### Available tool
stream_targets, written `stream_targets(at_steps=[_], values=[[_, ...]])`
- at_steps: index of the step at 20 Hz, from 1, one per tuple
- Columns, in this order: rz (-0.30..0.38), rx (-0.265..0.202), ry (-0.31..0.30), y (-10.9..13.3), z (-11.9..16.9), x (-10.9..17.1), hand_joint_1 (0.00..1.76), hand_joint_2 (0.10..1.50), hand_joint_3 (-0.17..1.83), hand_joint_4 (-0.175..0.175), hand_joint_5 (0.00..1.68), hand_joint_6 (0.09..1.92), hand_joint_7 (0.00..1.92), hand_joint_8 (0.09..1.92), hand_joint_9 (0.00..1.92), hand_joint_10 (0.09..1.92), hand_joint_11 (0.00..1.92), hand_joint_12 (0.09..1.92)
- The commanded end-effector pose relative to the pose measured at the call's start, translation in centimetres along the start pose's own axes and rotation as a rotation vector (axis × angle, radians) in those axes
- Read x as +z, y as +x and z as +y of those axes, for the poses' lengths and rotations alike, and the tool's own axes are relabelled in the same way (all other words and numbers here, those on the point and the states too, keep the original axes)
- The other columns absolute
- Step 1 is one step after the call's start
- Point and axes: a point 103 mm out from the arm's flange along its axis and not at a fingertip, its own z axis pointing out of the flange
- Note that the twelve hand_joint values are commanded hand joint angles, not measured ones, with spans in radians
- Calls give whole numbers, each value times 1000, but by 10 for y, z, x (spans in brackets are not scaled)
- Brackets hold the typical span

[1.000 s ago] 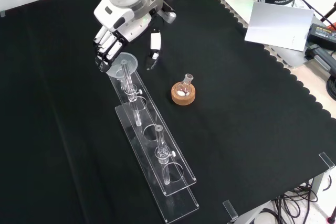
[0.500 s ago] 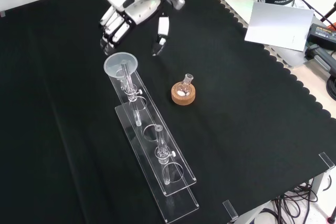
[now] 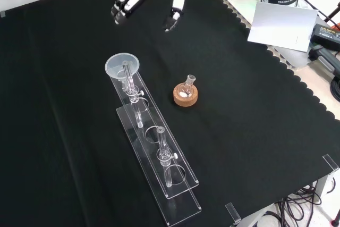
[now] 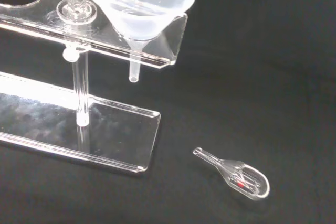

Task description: Put the funnel back on the funnel stand.

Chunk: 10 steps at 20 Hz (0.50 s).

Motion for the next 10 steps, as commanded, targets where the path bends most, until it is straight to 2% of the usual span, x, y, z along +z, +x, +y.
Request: stream_targets(at_steps=[1,10], values=[[35,70,2,-11,-31,-1,559,737,362,-47,305,87,114,688,371,719,290,1474],[80,138,13,-34,-59,13,559,739,354,-47,308,87,127,685,375,712,292,1471]])
